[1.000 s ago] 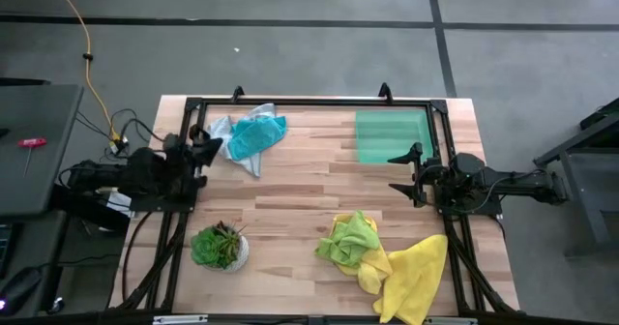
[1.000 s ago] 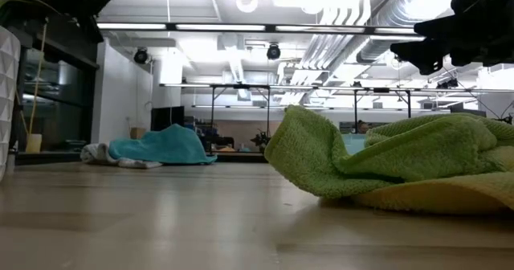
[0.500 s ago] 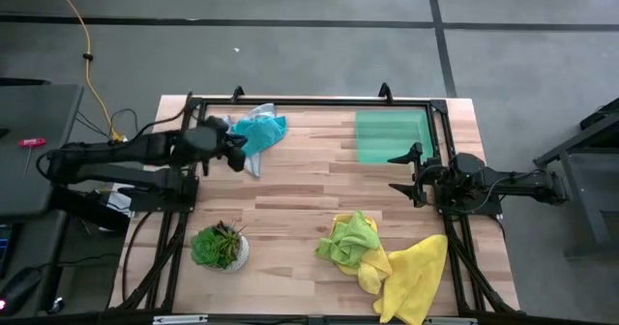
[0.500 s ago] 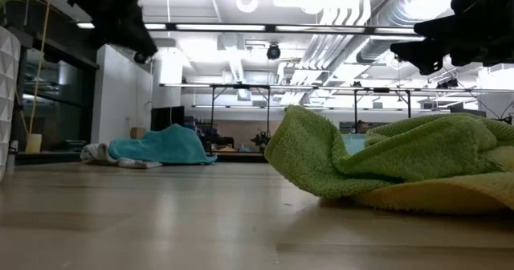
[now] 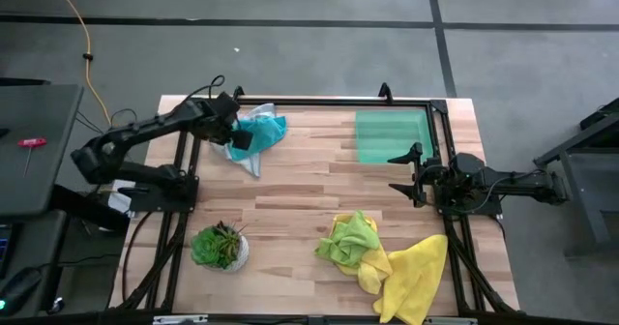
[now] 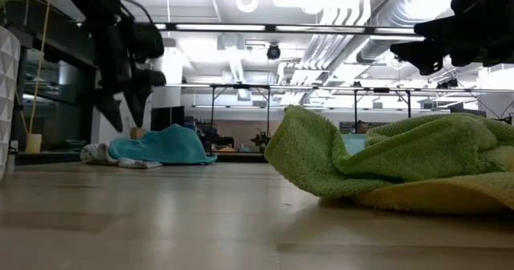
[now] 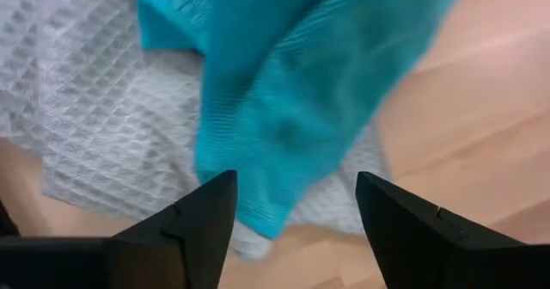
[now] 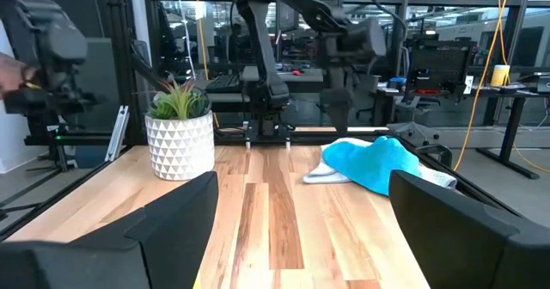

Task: Fold microfiber towels
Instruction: Fold the blue towel

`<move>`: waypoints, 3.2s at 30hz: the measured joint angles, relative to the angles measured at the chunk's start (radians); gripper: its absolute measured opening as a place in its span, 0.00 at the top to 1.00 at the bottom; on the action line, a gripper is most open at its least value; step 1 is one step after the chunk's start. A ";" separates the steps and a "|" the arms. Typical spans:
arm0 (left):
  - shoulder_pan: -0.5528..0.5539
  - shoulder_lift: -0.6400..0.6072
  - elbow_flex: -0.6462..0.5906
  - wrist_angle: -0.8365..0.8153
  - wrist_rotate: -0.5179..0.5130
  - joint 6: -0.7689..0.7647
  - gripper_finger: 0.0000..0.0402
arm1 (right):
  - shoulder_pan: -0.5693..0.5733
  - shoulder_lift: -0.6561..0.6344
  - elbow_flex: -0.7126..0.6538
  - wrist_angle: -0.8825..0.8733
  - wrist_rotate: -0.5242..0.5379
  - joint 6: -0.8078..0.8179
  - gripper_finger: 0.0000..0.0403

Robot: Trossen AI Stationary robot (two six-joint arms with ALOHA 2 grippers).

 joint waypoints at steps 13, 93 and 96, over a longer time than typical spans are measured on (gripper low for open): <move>0.033 0.096 0.000 -0.006 -0.092 -0.016 0.48 | 0.000 0.000 0.000 -0.004 0.000 0.000 0.17; -0.369 0.080 -0.001 0.034 -0.256 -0.367 0.67 | 0.000 0.000 0.000 -0.004 0.000 0.000 0.17; -0.405 0.080 -0.001 0.022 -0.275 -0.380 0.67 | 0.000 0.000 0.000 -0.004 0.000 0.000 0.17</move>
